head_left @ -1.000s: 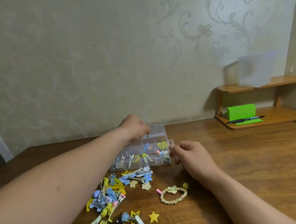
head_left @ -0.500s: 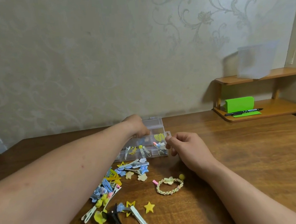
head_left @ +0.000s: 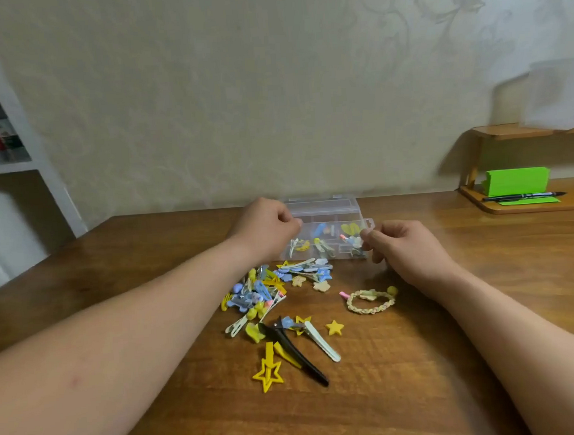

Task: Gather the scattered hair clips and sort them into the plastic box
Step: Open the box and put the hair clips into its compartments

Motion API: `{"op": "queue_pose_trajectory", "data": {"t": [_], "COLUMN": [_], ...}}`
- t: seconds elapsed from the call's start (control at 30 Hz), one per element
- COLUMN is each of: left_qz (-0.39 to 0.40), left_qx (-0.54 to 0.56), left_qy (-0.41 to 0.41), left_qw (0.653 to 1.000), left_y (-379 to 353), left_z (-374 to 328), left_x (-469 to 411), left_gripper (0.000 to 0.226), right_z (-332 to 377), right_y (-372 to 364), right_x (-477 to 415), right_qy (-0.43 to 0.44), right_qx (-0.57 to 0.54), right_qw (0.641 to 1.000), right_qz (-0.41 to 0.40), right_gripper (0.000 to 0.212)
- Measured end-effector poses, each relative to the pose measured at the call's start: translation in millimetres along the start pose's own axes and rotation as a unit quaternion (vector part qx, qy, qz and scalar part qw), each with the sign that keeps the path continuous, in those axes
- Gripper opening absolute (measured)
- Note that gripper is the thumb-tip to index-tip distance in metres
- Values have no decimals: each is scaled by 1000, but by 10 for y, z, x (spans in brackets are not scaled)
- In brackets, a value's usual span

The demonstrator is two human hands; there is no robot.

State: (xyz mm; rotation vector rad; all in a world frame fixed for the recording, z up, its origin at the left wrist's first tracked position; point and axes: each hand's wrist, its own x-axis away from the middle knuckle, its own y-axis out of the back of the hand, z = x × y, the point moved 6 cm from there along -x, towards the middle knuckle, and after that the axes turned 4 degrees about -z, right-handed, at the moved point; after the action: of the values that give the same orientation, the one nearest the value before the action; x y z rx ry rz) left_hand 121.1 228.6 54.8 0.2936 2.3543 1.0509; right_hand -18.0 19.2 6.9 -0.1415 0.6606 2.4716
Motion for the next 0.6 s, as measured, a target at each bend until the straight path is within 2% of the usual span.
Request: {"op": "queue_pose_trajectory", "data": {"t": [0.23, 0.37, 0.5, 0.6], "left_qz": [-34, -73, -110, -114], "left_qx": [68, 94, 103, 103], "left_qy": [-10, 7, 15, 16], "left_qw": [997, 993, 989, 988], "left_y": [101, 138, 333, 381], "left_z": [242, 446, 556, 596], "left_x": [538, 717, 720, 708], "left_gripper": [33, 33, 30, 30], "right_z": [81, 292, 622, 796], "right_y": [-13, -53, -166, -263], "right_x": [22, 101, 270, 486], "right_qy": [54, 117, 168, 165], "right_qx": [69, 116, 189, 300], "right_qw": [996, 986, 962, 909], "right_qz": [-4, 1, 107, 236], "right_gripper": [34, 30, 5, 14]}}
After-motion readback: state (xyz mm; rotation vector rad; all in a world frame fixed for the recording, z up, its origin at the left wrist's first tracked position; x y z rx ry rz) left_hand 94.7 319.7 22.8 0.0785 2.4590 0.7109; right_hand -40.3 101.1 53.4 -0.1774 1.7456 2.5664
